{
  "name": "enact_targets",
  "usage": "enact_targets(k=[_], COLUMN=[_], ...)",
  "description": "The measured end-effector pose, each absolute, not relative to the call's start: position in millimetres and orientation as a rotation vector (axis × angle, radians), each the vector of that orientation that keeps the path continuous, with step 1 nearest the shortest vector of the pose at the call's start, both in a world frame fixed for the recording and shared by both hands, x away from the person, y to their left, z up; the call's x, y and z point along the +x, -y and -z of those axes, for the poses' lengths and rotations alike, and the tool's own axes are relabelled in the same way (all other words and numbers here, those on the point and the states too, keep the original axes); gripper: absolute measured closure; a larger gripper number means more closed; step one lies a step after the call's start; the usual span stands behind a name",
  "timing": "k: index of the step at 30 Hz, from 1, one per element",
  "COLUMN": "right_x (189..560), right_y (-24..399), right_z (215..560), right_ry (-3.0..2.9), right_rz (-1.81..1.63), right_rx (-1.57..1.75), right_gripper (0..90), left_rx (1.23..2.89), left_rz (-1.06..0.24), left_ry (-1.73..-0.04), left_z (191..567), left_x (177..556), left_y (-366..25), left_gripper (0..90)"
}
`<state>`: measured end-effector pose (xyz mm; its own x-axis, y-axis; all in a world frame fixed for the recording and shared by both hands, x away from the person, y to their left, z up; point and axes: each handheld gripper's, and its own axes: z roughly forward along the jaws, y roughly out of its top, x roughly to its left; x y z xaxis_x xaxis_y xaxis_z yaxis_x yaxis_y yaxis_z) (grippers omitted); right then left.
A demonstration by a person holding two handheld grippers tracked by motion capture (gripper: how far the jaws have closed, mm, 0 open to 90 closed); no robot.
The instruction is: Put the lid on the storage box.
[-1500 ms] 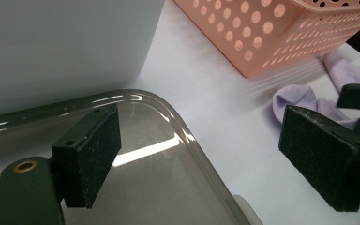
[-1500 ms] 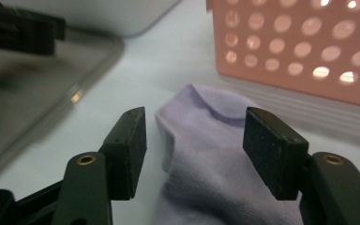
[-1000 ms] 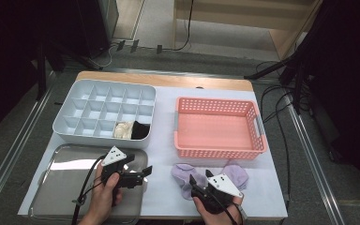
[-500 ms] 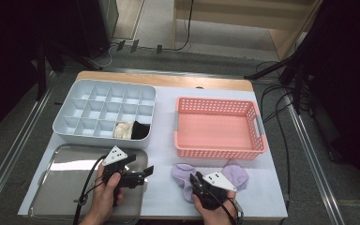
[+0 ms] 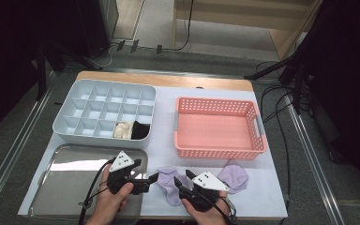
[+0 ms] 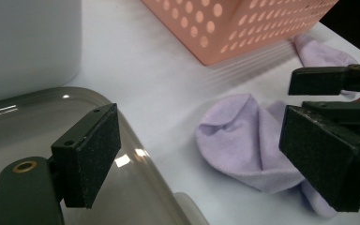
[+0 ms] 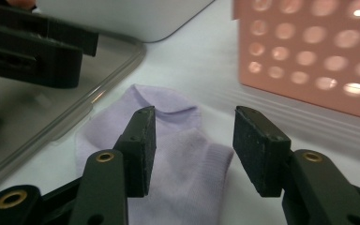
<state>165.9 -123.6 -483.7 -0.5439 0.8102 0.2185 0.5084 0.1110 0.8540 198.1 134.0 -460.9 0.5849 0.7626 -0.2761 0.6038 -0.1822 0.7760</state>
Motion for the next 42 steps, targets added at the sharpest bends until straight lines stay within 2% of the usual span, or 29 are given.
enact_targets(k=[8, 10, 15, 17, 24, 27, 31, 33, 37, 42], right_x=[136, 133, 130, 132, 150, 156, 157, 155, 150, 150], right_y=[133, 129, 127, 130, 153, 158, 160, 160, 160, 156], right_z=[491, 492, 495, 493, 492, 495, 494, 494, 498, 496], right_ry=[-2.044, -2.062, -2.105, -2.112, -2.102, -2.07, -2.016, -2.001, -2.012, -2.042], right_rz=[-1.287, -1.235, -1.18, -1.146, -1.113, -1.106, -1.154, -1.148, -1.171, -1.16], right_rx=[1.42, 1.408, 1.399, 1.376, 1.259, 1.291, 1.38, 1.414, 1.466, 1.456], right_gripper=[51.8, 58.5, 83.5, 85.9, 83.6, 76.4, 58.7, 56.7, 59.7, 81.0], left_rx=[1.905, 1.91, 1.946, 1.948, 1.953, 1.957, 1.969, 1.986, 2.024, 2.097], left_rz=[-0.254, -0.273, -0.293, -0.288, -0.267, -0.248, -0.205, -0.217, -0.233, -0.243], left_ry=[-1.11, -1.113, -1.097, -1.102, -1.092, -1.086, -1.076, -1.071, -1.055, -1.056], left_z=[462, 462, 465, 465, 466, 467, 467, 468, 470, 474], left_x=[198, 198, 198, 199, 198, 197, 197, 197, 197, 198], left_y=[-126, -124, -118, -119, -117, -115, -111, -108, -102, -94], left_gripper=[15.9, 19.2, 23.4, 24.1, 25.3, 27.1, 32.4, 35.3, 45.8, 62.5])
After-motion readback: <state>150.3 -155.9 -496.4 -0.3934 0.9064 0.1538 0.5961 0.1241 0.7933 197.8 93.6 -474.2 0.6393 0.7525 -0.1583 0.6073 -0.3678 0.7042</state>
